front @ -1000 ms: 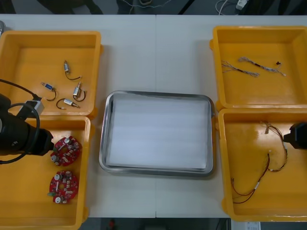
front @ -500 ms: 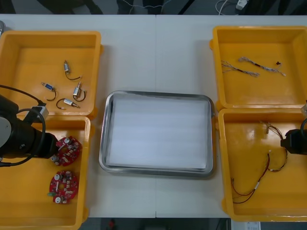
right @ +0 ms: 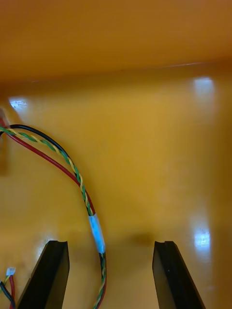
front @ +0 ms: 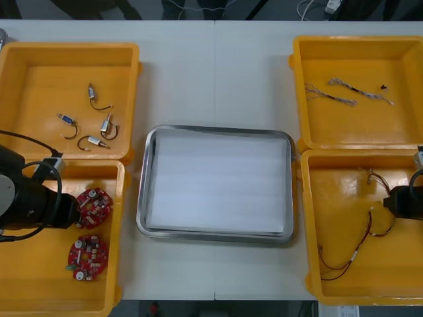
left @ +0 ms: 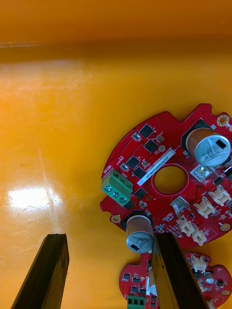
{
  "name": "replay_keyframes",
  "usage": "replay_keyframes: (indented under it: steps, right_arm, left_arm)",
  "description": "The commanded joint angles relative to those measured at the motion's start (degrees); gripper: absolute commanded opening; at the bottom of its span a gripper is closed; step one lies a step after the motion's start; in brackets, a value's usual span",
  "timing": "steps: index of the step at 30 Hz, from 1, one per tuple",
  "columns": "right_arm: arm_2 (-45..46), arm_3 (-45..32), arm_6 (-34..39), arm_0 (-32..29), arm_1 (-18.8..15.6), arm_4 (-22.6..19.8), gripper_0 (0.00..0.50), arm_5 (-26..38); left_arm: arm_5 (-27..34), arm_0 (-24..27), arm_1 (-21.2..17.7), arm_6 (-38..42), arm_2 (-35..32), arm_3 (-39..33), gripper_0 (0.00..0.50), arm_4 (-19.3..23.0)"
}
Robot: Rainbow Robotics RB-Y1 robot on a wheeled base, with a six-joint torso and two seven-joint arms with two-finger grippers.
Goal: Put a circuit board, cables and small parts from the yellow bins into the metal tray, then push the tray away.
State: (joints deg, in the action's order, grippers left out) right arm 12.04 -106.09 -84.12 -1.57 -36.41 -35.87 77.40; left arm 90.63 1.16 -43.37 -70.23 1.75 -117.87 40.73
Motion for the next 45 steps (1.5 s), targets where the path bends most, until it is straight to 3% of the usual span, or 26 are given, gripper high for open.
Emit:
replay_keyframes:
  steps: [1, 15, 16, 18, 20, 21, 30, 38, 39, 40, 42, 45]
  right_arm:
    - [-2.0, 1.1, -1.2, -1.1, -1.7, 0.2, 0.500, -2.9]
    - [-3.1, 1.2, -1.3, -1.9, -1.8, 0.2, 0.500, -3.2]
    - [-3.1, 1.2, -1.4, -1.8, -1.7, 0.2, 0.441, -3.2]
    - [-3.1, 1.1, -1.4, -1.8, -1.8, 0.2, 0.115, -3.2]
    - [-3.0, 1.1, -1.4, -1.8, -1.8, 0.1, 0.016, -3.2]
    - [-3.1, 1.2, -1.4, -1.8, -1.7, 0.1, 0.000, -3.2]
    - [-1.3, -0.3, -1.6, -1.8, -1.8, 0.0, 0.000, -2.8]
    - [3.3, -9.2, -1.6, -1.4, -1.8, -0.5, 0.000, 6.4]
    - [3.9, -10.8, -1.5, -1.3, -1.8, -0.6, 0.000, 8.0]
    - [4.5, -12.3, -1.2, -1.0, -1.8, -0.9, 0.000, 9.7]
    - [5.4, -14.5, -1.2, -0.4, -1.8, -1.0, 0.000, 12.5]
    - [6.7, -17.9, -1.1, 0.3, -2.1, -1.6, 0.000, 17.0]
  left_arm:
    - [-0.8, -1.4, 0.3, 6.1, 1.0, -0.2, 0.500, -0.1]
    - [-4.1, -1.4, 0.3, 7.2, 2.9, 0.9, 0.500, -0.1]
    - [-4.1, -1.4, 0.3, 7.2, 2.9, 1.0, 0.500, -0.1]
    - [-4.1, -1.5, 0.3, 7.1, 2.9, 1.2, 0.500, -0.2]
    - [-4.1, -1.5, 0.3, 7.1, 3.0, 1.3, 0.500, -0.3]
    - [-4.1, -1.5, 0.3, 7.2, 3.0, 1.4, 0.500, -0.2]
    - [-4.1, -1.5, 0.5, 7.4, 2.9, 1.3, 0.500, -0.2]
    - [-4.2, -1.5, 0.6, 7.7, 3.0, 1.4, 0.500, -0.1]
    - [-4.2, -1.5, 0.7, 7.7, 2.9, 1.4, 0.423, -0.1]
    - [-4.1, -1.5, 0.7, 7.8, 3.0, 1.3, 0.206, -0.1]
    - [-4.2, -1.5, 0.9, 8.1, 2.9, 1.3, 0.001, 0.0]
    - [-4.5, -1.5, 0.9, 8.6, 2.9, 1.4, 0.000, 0.0]
